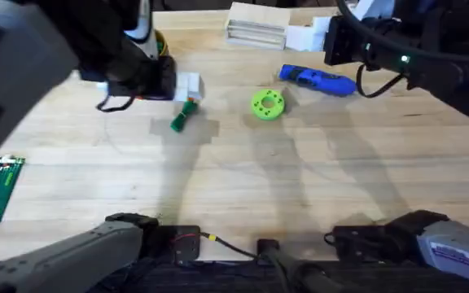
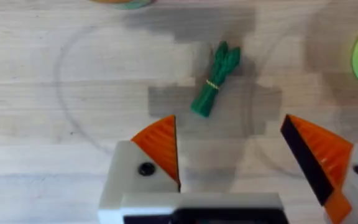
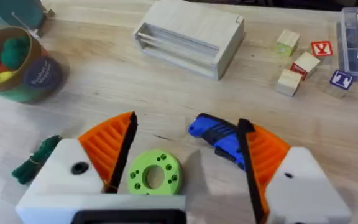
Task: Pick up the gripper from the table and insert it into the empty holder that is missing its gripper. Then pick up a screw, insert it into the mounting hole, and use the screwdriver to tighten it. Finally, clean up the table by picking up the vegetable and placing it into the bucket.
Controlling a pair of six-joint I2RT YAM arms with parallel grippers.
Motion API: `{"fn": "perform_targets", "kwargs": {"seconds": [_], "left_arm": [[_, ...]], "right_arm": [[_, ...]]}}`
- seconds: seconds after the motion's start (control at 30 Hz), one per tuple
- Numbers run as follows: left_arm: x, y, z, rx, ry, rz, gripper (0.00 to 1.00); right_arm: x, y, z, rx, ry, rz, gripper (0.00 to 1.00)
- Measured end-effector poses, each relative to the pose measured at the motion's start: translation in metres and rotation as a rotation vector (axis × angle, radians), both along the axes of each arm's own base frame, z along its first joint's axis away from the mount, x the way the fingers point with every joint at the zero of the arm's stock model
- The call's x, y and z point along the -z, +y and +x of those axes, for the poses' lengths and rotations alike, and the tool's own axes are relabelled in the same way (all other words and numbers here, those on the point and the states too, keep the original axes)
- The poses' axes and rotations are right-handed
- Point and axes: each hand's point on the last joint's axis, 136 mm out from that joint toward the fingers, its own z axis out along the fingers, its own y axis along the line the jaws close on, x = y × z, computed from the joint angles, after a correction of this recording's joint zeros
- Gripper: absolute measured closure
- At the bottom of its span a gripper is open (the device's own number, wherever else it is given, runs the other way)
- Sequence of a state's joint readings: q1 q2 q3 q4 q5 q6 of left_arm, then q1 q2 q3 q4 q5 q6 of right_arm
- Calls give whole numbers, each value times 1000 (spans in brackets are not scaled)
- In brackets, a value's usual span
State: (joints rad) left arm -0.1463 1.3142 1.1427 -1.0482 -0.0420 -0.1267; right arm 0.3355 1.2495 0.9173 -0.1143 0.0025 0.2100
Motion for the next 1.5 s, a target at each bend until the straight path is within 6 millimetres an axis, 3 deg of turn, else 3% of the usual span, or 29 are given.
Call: {"fn": "perform_targets", "kwargs": {"seconds": [0.07,0.1,0.17,0.2,0.47,0.63,0.73,0.8,0.93,1.07,1.3,1.5], "left_arm": [[16,-2,6,5,4,-7,7],[44,-6,10,20,18,-18,7],[61,-7,9,30,30,-20,9],[80,-8,6,43,48,-23,8],[103,-11,20,55,46,-26,7],[125,-12,17,59,112,-22,8],[124,-12,19,62,108,-22,41],[124,-12,19,62,107,-20,159],[124,-13,20,67,103,-27,625],[123,-17,22,76,98,-44,965],[123,-18,20,78,106,-49,984],[120,-15,4,76,179,-41,986]], "right_arm": [[0,0,0,0,0,0,7],[0,0,0,0,0,0,7],[0,0,0,0,0,0,8],[0,0,0,0,0,0,9],[0,0,0,0,0,0,9],[0,0,0,0,0,0,10],[0,0,0,0,0,0,9],[0,0,0,0,0,0,9],[0,0,0,0,0,0,10],[0,0,0,0,2,0,9],[0,0,0,0,1,0,9],[0,0,0,1,0,1,8]]}}
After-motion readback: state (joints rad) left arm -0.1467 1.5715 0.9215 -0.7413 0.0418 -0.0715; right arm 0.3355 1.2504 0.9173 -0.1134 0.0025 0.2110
